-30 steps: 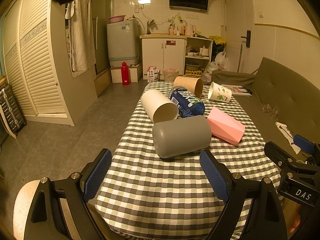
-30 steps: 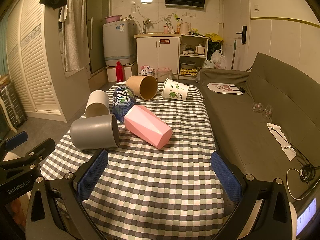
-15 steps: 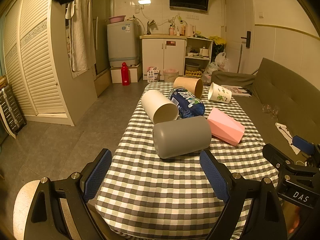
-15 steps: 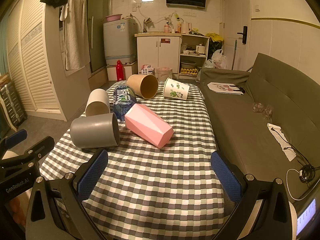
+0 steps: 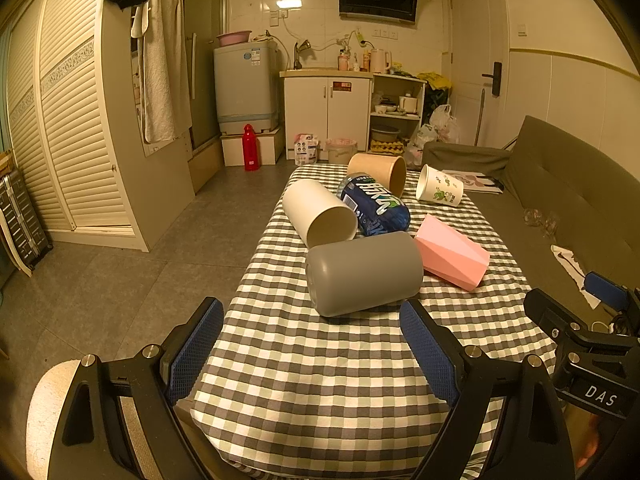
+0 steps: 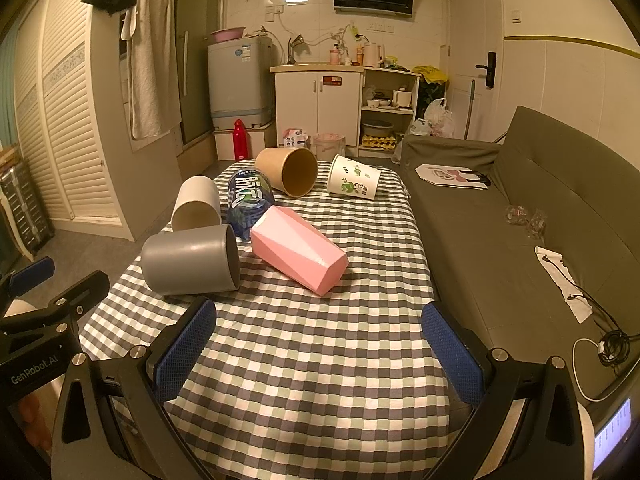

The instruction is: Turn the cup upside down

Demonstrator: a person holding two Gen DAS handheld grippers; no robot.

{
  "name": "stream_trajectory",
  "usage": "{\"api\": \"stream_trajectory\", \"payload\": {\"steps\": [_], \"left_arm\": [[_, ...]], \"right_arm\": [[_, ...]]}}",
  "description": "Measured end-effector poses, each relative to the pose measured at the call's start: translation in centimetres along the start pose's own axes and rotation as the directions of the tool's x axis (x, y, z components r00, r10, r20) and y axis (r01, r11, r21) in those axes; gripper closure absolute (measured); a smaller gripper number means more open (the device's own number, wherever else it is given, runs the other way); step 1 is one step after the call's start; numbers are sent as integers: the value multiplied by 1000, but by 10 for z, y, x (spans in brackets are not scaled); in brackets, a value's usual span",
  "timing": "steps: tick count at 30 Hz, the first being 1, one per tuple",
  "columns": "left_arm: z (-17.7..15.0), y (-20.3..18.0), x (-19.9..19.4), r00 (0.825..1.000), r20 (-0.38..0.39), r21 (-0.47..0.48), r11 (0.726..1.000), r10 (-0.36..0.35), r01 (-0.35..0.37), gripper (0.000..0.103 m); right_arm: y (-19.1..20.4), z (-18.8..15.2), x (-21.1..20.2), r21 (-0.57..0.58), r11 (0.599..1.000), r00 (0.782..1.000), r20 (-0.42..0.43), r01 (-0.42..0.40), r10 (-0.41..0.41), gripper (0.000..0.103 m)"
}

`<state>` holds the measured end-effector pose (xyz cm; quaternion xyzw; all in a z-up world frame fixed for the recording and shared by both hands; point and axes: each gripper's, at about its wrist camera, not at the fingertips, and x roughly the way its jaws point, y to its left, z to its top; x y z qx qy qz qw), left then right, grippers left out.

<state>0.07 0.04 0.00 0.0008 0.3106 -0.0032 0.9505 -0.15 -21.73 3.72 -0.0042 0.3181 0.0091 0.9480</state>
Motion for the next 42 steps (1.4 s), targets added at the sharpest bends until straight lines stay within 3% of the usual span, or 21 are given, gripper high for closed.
{"api": "stream_trajectory", "payload": {"steps": [15, 21, 32, 37, 42], "left_arm": [[2, 7, 3, 1000, -16, -6, 1000, -1, 1, 11], [20, 10, 13, 999, -37, -16, 1000, 8, -8, 11], [82, 40, 83, 996, -74, -32, 998, 59, -62, 11], [93, 53, 120, 991, -98, -61, 993, 96, -102, 11], [92, 63, 144, 985, -124, -76, 988, 122, -132, 11]], "right_arm": [[4, -3, 4, -11, 1000, 1000, -3, -12, 12, 0], [6, 18, 14, -4, 999, 998, -24, -52, 52, 0], [29, 93, 109, -72, 991, 979, -177, -117, 103, 0], [49, 119, 164, -114, 981, 962, -241, -158, 127, 0], [57, 134, 207, -85, 976, 939, -303, -199, 165, 0]]}}
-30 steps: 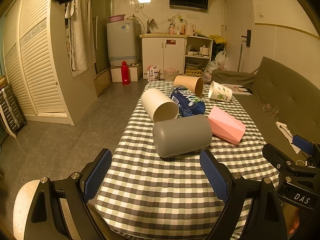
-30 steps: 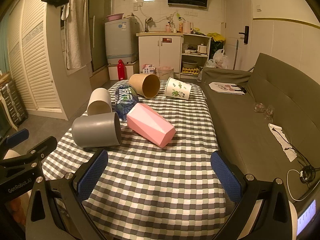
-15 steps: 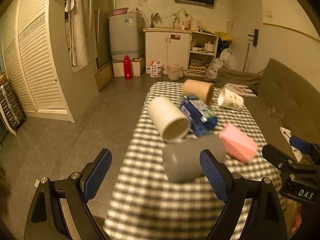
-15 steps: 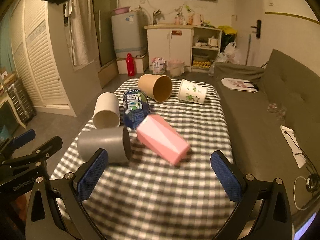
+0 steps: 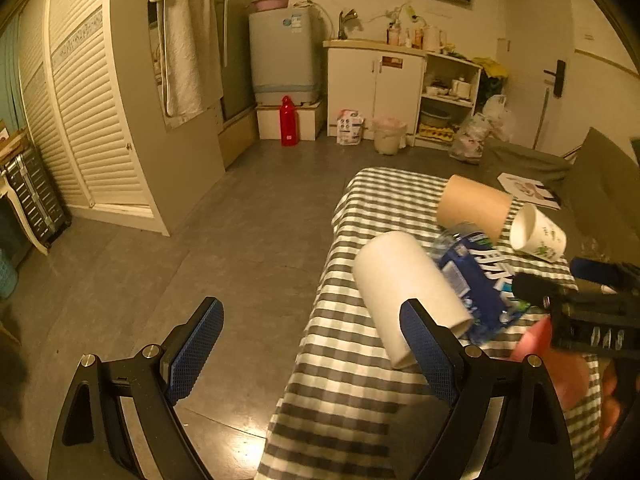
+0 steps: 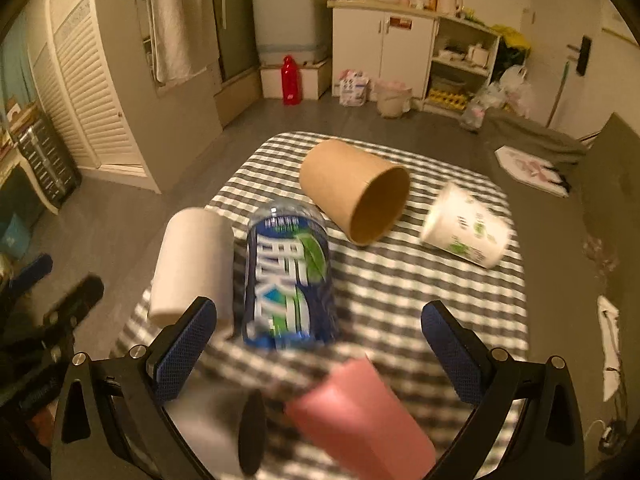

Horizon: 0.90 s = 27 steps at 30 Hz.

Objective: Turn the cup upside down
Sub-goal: 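Reach the right tool to the lying blue bottle and close on it, then lift the blue bottle with the right tool and rotate it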

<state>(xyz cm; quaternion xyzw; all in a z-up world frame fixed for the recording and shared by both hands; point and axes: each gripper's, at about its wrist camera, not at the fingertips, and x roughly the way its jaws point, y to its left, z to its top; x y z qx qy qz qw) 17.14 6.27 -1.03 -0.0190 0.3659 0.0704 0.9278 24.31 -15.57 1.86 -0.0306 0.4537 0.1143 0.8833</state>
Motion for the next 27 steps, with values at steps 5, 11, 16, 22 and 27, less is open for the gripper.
{"api": "stream_trajectory", "payload": {"steps": [5, 11, 16, 22, 27], "left_arm": [[-5, 4, 15, 999, -33, 7, 1000, -1, 2, 11], [-9, 1, 26, 998, -63, 17, 1000, -23, 24, 11], [-7, 2, 29, 997, -76, 6, 1000, -27, 28, 11], [-2, 4, 23, 998, -67, 0, 1000, -17, 17, 11], [6, 5, 4, 1000, -28, -10, 1000, -1, 1, 11]], "right_arm": [[2, 14, 35, 7, 1000, 997, -72, -13, 14, 1], [4, 15, 65, 15, 998, 985, -165, -58, 60, 9], [8, 11, 76, 3, 997, 974, -213, -78, 77, 22], [13, 7, 66, -5, 997, 977, -198, -82, 79, 35], [19, 13, 33, -34, 997, 988, -139, -73, 67, 36]]}}
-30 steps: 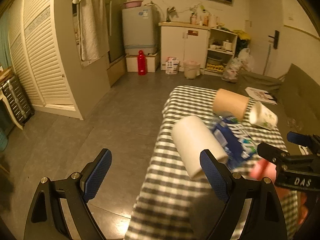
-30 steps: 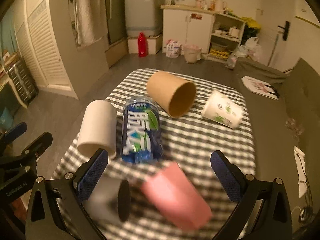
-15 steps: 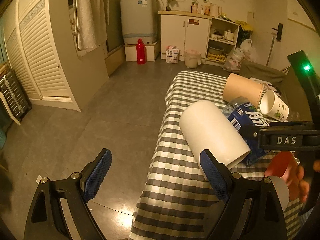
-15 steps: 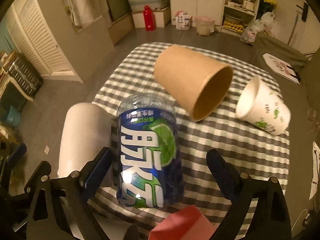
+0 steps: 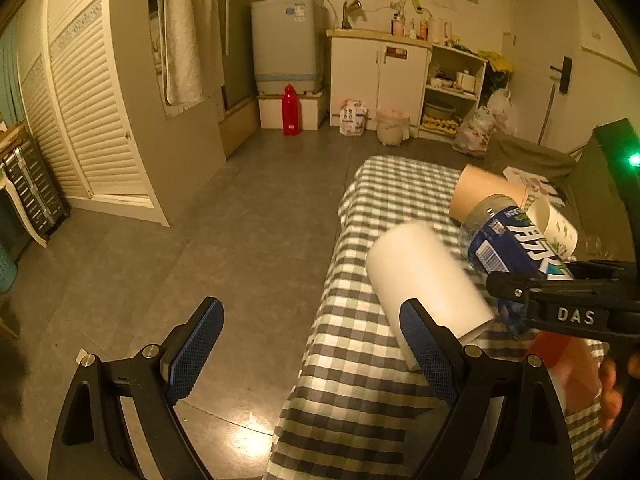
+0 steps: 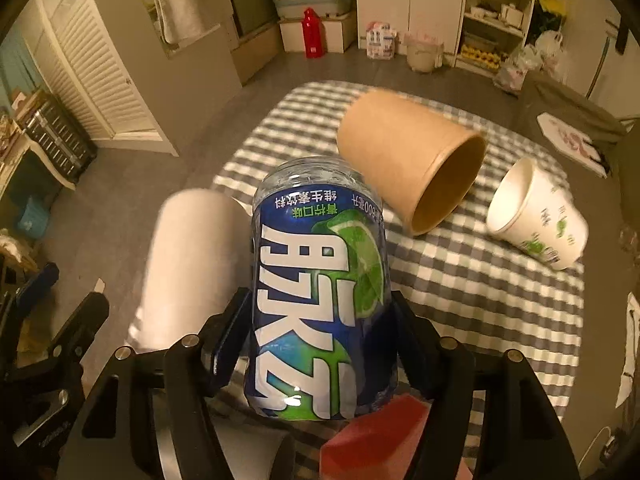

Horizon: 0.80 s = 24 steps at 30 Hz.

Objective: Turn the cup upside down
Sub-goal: 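Lift the blue bottle with the right tool and rotate it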

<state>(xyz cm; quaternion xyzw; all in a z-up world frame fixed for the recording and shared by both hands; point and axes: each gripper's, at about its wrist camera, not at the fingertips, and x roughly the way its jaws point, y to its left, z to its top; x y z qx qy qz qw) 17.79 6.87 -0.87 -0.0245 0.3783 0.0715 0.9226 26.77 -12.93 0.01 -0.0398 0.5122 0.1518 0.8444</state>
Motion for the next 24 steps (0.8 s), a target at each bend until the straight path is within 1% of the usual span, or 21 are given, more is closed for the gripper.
{"api": "stream_trajectory", "payload": {"steps": [3, 7, 9, 12, 15, 19, 21, 24], "left_arm": [[5, -2, -17, 1000, 29, 8, 1000, 12, -12, 11], [7, -8, -45, 998, 64, 32, 999, 24, -26, 10], [5, -8, -62, 997, 80, 33, 999, 11, -13, 11], [-1, -10, -88, 995, 100, 37, 999, -16, 12, 11], [-11, -11, -108, 993, 114, 47, 998, -41, 35, 10], [-29, -12, -128, 992, 109, 54, 996, -70, 65, 11], [-42, -11, -133, 992, 100, 55, 996, -74, 69, 11], [-61, -11, -133, 995, 73, 57, 996, -68, 64, 11]], "right_arm": [[5, -1, -27, -15, 1000, 999, 42, 1, 0, 36], [11, -15, -75, -14, 1000, 995, 102, 4, -3, 36], [12, -26, -98, -1, 1000, 992, 123, 5, -5, 36], [14, -48, -133, 10, 999, 988, 150, 32, -33, 36], [17, -77, -161, 27, 998, 984, 166, 52, -56, 36], [16, -117, -178, 64, 996, 984, 162, 64, -73, 36], [15, -135, -177, 90, 994, 985, 151, 66, -80, 36], [16, -163, -165, 128, 988, 987, 126, 85, -101, 36]]}}
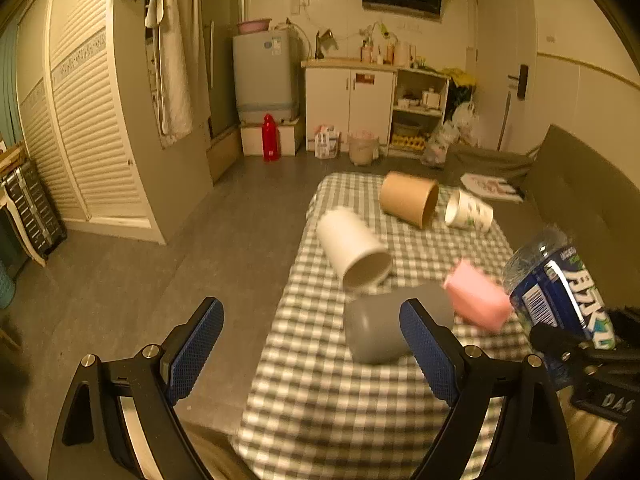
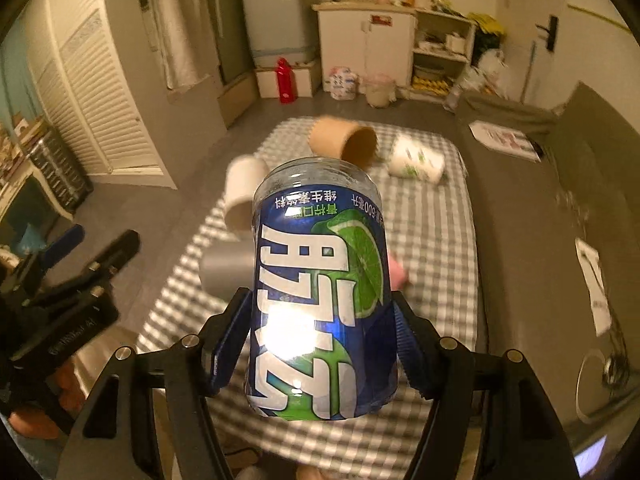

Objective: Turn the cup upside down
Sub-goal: 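Lift the blue bottle with the right tool and rotate it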

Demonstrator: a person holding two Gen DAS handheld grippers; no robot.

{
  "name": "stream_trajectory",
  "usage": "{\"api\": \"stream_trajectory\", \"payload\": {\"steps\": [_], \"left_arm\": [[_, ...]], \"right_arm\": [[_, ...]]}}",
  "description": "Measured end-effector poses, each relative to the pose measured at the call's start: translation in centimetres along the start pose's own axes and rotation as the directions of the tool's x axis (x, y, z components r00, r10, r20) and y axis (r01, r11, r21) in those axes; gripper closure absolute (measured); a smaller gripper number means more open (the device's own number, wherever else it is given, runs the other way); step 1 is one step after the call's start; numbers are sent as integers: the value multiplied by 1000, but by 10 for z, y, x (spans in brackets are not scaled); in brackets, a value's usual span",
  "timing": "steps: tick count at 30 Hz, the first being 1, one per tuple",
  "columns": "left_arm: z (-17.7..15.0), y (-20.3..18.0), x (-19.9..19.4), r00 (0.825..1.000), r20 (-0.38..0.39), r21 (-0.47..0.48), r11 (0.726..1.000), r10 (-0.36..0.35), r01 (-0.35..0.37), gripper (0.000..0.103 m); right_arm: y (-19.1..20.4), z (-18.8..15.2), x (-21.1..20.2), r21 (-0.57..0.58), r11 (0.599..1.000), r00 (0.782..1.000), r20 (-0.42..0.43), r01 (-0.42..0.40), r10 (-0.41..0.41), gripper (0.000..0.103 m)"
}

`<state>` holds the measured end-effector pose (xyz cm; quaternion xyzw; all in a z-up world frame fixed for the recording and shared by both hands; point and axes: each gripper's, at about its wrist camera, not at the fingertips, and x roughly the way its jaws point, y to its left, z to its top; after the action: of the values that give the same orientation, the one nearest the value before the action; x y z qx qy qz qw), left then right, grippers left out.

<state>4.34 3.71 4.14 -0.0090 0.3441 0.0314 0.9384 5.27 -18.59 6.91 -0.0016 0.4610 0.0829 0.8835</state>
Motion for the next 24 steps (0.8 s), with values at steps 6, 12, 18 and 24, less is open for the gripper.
{"api": "stream_trajectory", "payload": {"steps": [6, 12, 18, 24], "left_arm": [[-36, -3, 4, 999, -39, 24, 999, 24, -23, 11], [-53, 0, 20, 995, -102, 15, 1000, 5, -4, 10], [-54, -5, 26, 993, -116, 37, 999, 0, 4, 11], [-53, -11, 30, 992, -128, 50, 999, -4, 10, 11]], "right_arm": [[3, -35, 42, 42, 999, 998, -59, 25, -23, 36], [8, -46, 68, 5, 998, 994, -88, 63, -62, 36], [9, -52, 77, -3, 997, 992, -106, 72, -71, 35], [5, -53, 78, 16, 998, 993, -105, 57, -55, 33]]}}
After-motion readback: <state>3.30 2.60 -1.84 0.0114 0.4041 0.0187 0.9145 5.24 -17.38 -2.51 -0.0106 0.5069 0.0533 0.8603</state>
